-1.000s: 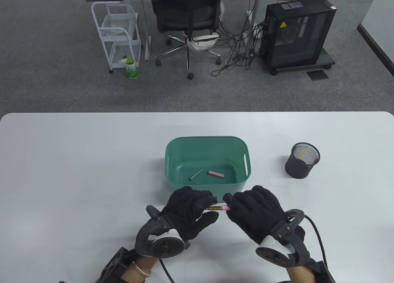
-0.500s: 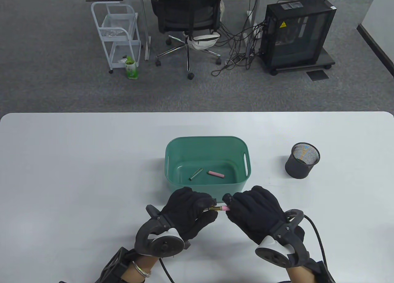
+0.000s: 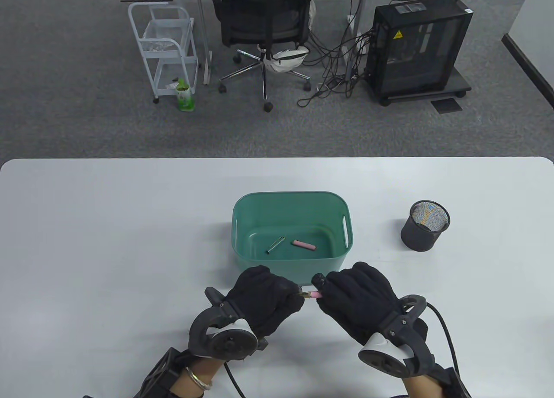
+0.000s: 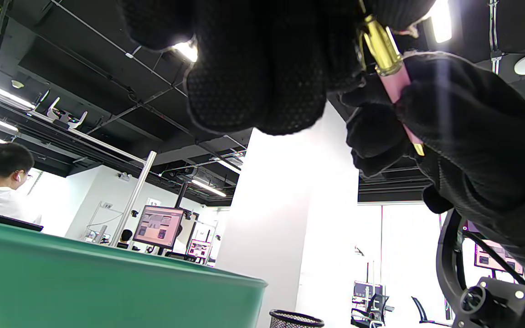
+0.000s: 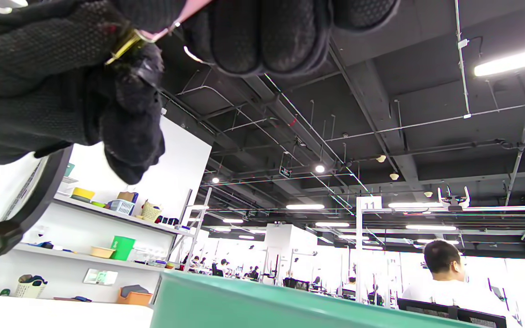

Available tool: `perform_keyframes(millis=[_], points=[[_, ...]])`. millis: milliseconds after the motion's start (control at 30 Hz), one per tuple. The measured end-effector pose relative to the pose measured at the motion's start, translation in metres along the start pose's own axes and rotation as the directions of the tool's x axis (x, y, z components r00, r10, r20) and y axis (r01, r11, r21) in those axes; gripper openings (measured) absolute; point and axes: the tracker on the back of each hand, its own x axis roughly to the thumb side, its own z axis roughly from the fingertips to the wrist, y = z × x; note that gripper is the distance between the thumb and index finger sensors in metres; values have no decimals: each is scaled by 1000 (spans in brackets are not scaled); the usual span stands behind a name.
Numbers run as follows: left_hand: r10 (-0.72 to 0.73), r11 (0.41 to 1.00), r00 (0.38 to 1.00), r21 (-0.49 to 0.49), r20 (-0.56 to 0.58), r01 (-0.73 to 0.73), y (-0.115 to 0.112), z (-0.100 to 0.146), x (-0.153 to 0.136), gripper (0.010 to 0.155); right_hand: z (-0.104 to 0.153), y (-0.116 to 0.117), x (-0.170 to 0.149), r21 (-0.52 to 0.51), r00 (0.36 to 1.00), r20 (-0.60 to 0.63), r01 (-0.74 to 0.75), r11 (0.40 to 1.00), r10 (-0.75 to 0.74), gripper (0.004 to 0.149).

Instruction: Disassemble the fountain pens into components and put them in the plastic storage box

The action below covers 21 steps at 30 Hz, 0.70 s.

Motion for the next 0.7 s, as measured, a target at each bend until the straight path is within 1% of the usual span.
perform_keyframes(millis=[233, 433, 700], points=[[-2, 1000, 1000, 2, -4, 2, 0, 0, -1, 52, 0, 0, 0, 2, 1000, 0, 1, 1000, -1, 43], [-6, 1000, 1000, -15, -9, 6, 0, 0, -1, 58, 0, 0, 0, 4, 1000, -2, -4, 1000, 4, 44], [-21, 1000, 1000, 3, 7, 21, 0, 1, 1, 58, 0, 0, -2, 1, 1000, -7, -8, 1000, 8, 44]])
